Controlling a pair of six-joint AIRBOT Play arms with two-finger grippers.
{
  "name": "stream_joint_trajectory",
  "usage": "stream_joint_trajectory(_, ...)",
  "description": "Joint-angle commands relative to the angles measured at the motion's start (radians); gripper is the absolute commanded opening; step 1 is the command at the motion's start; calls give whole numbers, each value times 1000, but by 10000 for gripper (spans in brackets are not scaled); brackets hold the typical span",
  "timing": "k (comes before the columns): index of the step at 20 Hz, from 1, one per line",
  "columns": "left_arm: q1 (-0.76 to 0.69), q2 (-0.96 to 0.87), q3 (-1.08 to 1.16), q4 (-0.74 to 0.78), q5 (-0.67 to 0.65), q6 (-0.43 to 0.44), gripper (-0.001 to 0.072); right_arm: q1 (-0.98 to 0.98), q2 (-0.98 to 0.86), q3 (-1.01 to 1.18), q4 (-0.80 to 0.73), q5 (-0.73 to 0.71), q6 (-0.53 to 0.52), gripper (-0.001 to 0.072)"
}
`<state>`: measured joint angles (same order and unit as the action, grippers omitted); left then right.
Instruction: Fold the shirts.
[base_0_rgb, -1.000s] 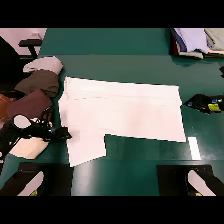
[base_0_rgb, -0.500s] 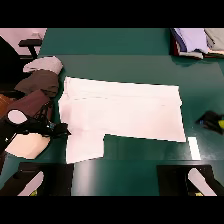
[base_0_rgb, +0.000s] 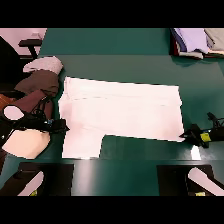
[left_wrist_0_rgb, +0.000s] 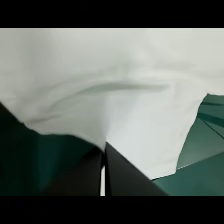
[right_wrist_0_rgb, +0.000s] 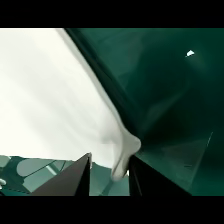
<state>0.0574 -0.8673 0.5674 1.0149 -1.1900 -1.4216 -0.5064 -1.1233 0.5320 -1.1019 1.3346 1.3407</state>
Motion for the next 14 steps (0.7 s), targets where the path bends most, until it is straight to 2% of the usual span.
stream_joint_trajectory(1, 1, 1, 8, 61, -35, -3, 21, 116, -21, 40, 3, -47, -6, 157)
stream_joint_trajectory(2, 0, 2, 17, 71, -63, -2, 20, 144, 1, 55, -5, -47, -7, 43)
stream_joint_trajectory(3, 0, 10, 24, 71, -87, -2, 20, 167, 32, 69, -24, -42, -5, 14)
stream_joint_trajectory(6, 0, 115, 25, 93, -158, -16, 19, 204, 158, 106, -129, 61, 33, 14)
stream_joint_trajectory(8, 0, 203, 25, 87, -288, -29, 20, 223, 255, 137, -219, 195, 43, 14)
stream_joint_trajectory(10, 0, 283, 47, 84, -393, -56, 19, 246, 360, 174, -327, 278, 97, 14)
stream_joint_trajectory(12, 0, 313, 93, 85, -415, -87, 19, 257, 431, 222, -363, 302, 126, 13)
stream_joint_trajectory(14, 0, 296, 129, 85, -360, -97, 19, 281, 446, 274, -356, 293, 133, 13)
